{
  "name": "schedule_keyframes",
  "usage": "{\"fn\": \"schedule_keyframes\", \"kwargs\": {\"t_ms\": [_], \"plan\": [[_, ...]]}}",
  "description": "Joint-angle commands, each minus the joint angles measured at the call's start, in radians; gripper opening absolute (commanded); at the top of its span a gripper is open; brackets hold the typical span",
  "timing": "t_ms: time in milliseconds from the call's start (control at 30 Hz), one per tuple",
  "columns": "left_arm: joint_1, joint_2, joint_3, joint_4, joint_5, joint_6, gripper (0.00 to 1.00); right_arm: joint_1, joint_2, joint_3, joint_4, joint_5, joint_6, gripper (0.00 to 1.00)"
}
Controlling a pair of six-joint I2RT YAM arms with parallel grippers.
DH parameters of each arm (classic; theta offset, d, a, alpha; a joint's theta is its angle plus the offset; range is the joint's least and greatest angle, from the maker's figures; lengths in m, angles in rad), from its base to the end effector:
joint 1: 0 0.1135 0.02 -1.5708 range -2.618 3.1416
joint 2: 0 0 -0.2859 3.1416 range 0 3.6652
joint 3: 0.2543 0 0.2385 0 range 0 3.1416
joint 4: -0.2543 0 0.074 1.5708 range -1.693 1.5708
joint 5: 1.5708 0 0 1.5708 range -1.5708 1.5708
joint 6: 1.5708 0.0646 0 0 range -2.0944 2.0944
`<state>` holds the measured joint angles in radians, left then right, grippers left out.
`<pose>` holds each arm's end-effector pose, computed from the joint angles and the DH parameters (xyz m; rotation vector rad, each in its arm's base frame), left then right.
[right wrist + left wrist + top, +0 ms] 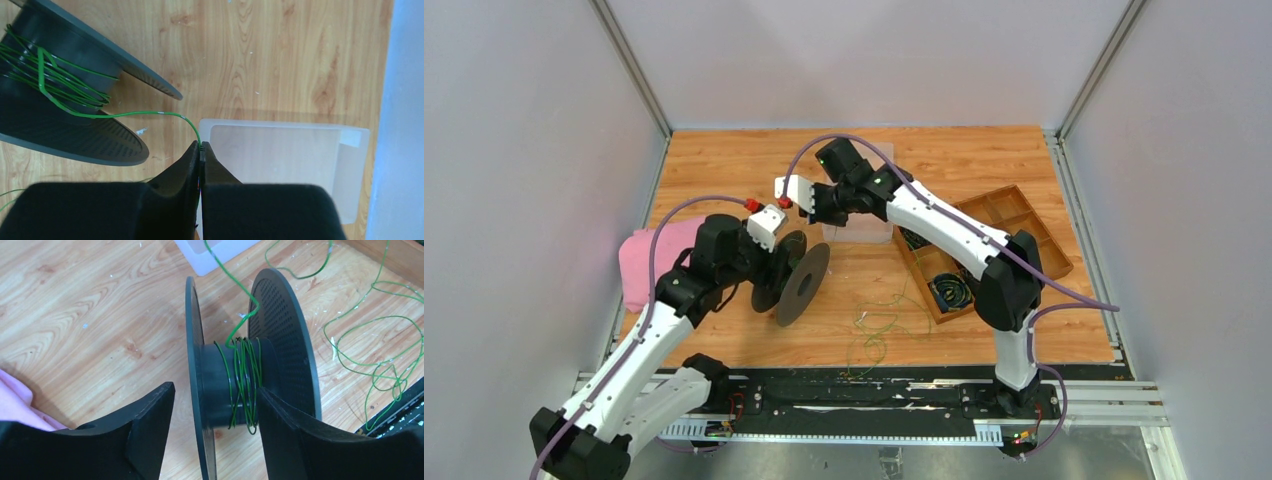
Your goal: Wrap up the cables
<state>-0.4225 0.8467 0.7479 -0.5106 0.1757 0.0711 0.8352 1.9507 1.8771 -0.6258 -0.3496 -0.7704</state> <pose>0.1587 -0.0837 0.2858 0.6337 2.1027 -0.3902 0.2948 0.3587 0.3352 -1.7452 1.4286 0.4306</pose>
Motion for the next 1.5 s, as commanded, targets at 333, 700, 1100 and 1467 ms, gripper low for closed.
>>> {"fn": "schedule_keyframes", "kwargs": {"t_ms": [333,700,1100,1467], "plan": [[0.003,-0.089,0.007,-0.121,0.053,0.271,0.74,0.033,0.088,-0.049,-0.007,-0.017,-0.030,0.01],[0.045,-0.094,-0.032,-0.042,0.083,0.267,0.77,0.044,0.123,-0.012,-0.006,0.006,-0.019,0.01],[0.058,-0.052,-0.025,0.034,0.110,0.154,0.75,0.067,0.157,0.044,-0.007,0.033,0.014,0.01],[0.079,-0.114,0.000,0.015,0.019,0.159,0.74,0.057,0.164,0.098,-0.032,0.049,0.023,0.01]]}}
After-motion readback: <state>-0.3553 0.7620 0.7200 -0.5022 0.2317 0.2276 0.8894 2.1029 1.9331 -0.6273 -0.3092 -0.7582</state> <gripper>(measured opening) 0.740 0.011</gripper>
